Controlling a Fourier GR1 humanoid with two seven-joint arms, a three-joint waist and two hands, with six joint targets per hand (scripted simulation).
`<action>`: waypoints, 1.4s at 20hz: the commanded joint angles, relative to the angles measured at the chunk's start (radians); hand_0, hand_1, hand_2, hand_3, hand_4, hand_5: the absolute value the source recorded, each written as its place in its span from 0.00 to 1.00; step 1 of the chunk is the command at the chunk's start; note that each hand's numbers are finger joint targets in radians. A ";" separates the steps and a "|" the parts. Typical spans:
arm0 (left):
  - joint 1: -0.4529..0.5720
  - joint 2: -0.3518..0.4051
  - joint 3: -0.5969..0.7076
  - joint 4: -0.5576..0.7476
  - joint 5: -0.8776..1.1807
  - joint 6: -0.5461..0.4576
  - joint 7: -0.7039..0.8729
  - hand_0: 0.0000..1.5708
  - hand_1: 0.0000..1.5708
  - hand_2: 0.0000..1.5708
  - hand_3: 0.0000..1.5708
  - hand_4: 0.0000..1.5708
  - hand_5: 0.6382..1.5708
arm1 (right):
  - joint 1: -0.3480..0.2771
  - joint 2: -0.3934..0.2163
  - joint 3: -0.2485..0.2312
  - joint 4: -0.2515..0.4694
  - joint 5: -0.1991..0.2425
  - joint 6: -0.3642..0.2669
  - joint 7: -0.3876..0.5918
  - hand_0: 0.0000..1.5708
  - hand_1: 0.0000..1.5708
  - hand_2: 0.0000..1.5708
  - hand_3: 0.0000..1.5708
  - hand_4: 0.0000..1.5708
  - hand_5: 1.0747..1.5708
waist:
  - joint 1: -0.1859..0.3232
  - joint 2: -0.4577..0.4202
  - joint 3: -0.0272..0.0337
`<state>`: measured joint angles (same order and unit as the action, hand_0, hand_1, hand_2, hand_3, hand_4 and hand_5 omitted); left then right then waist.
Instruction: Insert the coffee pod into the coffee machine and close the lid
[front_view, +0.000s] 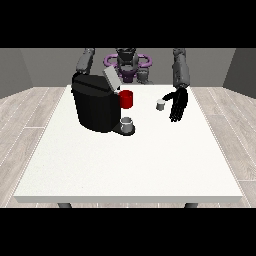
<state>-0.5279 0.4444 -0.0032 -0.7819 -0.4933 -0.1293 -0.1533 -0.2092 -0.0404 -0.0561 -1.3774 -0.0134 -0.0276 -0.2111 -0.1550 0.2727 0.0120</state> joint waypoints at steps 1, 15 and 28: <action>-0.011 -0.039 -0.012 0.042 -0.021 -0.009 0.025 0.00 0.00 0.25 0.00 0.00 1.00 | -0.019 -0.034 -0.066 0.075 -0.049 0.031 -0.036 0.00 0.00 0.00 0.00 0.24 1.00 | 0.008 -0.001 -0.0118; -0.012 -0.134 -0.091 0.052 -0.148 0.086 -0.018 0.80 0.80 0.79 0.70 0.00 1.00 | -0.079 -0.020 -0.049 0.106 -0.037 -0.012 0.039 0.00 0.00 0.00 0.00 0.23 1.00 | -0.006 -0.043 -0.0122; 0.023 -0.174 -0.106 0.059 -0.218 0.155 -0.090 0.88 0.88 0.91 0.86 0.42 1.00 | -0.059 -0.040 -0.097 0.192 -0.060 -0.014 -0.018 0.00 0.00 0.00 0.00 0.26 1.00 | 0.045 -0.090 -0.0123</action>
<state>-0.5498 0.3403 -0.0724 -0.7313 -0.6969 0.0040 -0.1798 -0.2503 -0.0653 -0.1200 -1.2014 -0.0552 -0.0313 -0.2369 -0.1328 0.1883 0.0097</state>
